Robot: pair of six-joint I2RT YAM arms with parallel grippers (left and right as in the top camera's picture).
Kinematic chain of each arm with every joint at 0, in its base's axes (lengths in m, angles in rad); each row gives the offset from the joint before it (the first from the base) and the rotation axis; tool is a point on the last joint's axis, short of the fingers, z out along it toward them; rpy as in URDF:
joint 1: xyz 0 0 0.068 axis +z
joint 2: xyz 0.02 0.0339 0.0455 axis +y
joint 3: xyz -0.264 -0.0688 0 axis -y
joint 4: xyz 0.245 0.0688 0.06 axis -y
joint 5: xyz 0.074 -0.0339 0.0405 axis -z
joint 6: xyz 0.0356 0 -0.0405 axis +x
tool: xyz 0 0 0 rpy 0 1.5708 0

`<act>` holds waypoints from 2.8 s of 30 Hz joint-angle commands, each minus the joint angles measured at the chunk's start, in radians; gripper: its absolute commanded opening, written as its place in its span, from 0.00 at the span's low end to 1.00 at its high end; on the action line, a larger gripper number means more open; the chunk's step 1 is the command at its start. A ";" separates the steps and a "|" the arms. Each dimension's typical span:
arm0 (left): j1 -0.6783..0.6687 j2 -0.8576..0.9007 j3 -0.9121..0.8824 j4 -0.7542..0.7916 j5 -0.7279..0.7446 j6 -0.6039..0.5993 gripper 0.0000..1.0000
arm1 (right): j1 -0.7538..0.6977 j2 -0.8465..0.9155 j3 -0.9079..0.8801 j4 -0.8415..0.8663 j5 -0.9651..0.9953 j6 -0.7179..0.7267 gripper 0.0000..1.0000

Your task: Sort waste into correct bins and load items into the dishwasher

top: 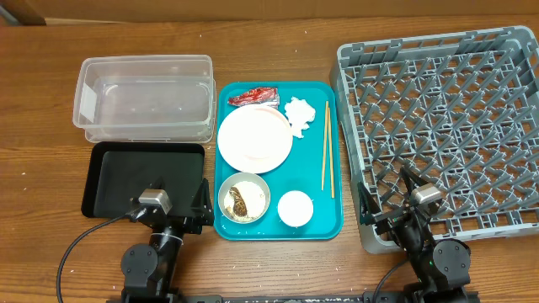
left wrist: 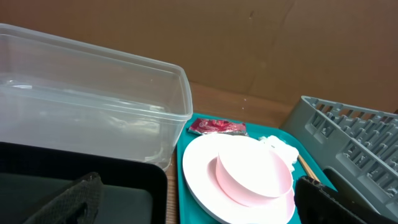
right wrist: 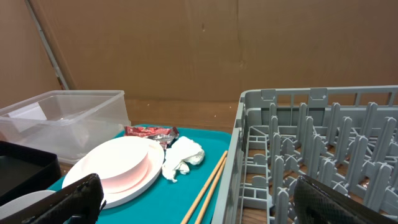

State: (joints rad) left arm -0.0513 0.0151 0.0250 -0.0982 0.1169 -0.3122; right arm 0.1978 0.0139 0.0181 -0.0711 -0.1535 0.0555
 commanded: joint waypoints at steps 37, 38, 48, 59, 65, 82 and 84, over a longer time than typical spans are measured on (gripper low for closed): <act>0.007 -0.008 -0.005 0.001 0.004 -0.006 1.00 | -0.002 -0.011 -0.010 0.006 -0.005 0.000 1.00; 0.007 -0.008 -0.005 0.001 0.004 -0.006 1.00 | -0.002 -0.011 -0.010 0.006 -0.005 0.000 1.00; 0.007 -0.008 -0.005 0.001 0.004 -0.006 1.00 | -0.002 -0.011 -0.010 0.006 -0.005 0.000 1.00; 0.007 -0.008 -0.005 0.001 0.004 -0.006 1.00 | -0.002 -0.011 -0.010 0.006 -0.005 0.000 1.00; 0.007 -0.008 -0.005 0.001 0.004 -0.006 1.00 | -0.002 -0.011 -0.010 0.006 -0.005 0.000 1.00; 0.006 -0.008 -0.005 0.032 0.020 -0.064 1.00 | -0.002 -0.011 -0.010 0.027 -0.029 0.000 1.00; 0.006 -0.008 -0.005 0.035 0.084 -0.137 1.00 | -0.002 -0.011 -0.010 0.017 -0.082 0.000 1.00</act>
State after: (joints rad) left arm -0.0513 0.0151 0.0246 -0.0734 0.1131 -0.3405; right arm 0.1978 0.0139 0.0181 -0.0505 -0.1658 0.0555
